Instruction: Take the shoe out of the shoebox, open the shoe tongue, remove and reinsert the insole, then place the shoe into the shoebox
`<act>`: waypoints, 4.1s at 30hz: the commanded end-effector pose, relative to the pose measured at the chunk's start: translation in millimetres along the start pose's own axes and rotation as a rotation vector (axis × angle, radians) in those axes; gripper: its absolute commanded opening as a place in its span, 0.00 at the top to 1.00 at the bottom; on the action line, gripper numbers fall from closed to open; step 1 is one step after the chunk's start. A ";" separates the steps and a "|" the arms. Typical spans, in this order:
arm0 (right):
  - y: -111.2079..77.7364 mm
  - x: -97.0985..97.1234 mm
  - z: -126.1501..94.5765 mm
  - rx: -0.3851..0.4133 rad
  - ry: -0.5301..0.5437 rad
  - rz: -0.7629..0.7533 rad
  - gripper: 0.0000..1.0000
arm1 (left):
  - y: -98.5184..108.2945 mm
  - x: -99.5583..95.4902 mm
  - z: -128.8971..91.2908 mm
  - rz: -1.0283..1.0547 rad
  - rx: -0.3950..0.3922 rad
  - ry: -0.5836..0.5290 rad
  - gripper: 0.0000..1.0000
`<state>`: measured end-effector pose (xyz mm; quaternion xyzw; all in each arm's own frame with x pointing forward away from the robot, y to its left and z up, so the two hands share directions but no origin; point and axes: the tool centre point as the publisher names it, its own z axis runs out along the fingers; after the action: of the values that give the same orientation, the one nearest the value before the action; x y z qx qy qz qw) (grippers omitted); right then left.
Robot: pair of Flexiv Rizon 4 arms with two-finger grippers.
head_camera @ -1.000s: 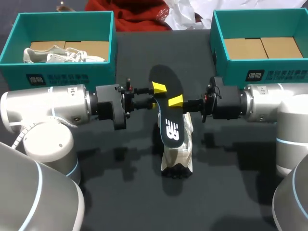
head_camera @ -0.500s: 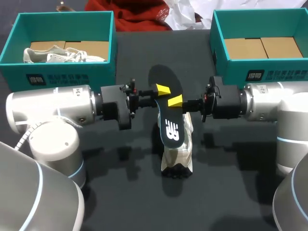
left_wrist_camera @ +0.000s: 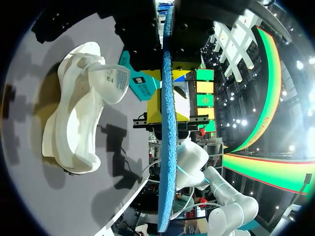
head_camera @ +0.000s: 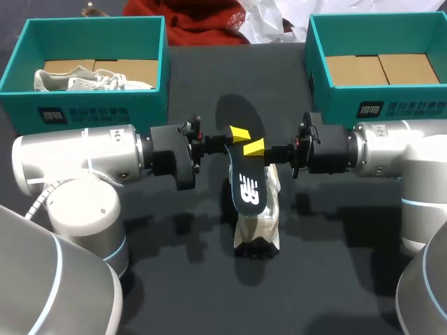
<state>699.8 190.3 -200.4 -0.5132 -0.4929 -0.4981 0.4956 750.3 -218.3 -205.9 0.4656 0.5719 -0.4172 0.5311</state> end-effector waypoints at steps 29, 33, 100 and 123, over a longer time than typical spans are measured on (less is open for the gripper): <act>-21.8 -10.4 -54.8 0.075 -0.060 -0.236 0.00 | -73.2 -9.6 -66.6 -0.080 0.113 0.055 1.00; -24.5 -28.2 -76.1 0.074 -0.279 -0.280 0.00 | -87.4 -12.7 -76.2 -0.154 0.149 0.078 1.00; -79.3 -90.5 -105.7 0.468 -0.832 -1.148 0.00 | -179.1 -1.9 -61.4 -0.887 0.303 0.237 1.00; -75.6 -107.7 -107.0 0.467 -0.888 -1.111 0.00 | -187.5 -5.1 -47.5 -0.904 0.258 0.212 1.00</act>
<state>621.4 83.2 -304.9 -0.2222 -0.9264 -0.3031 0.0233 557.8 -210.9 -199.3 0.2728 0.7101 -0.6256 0.1729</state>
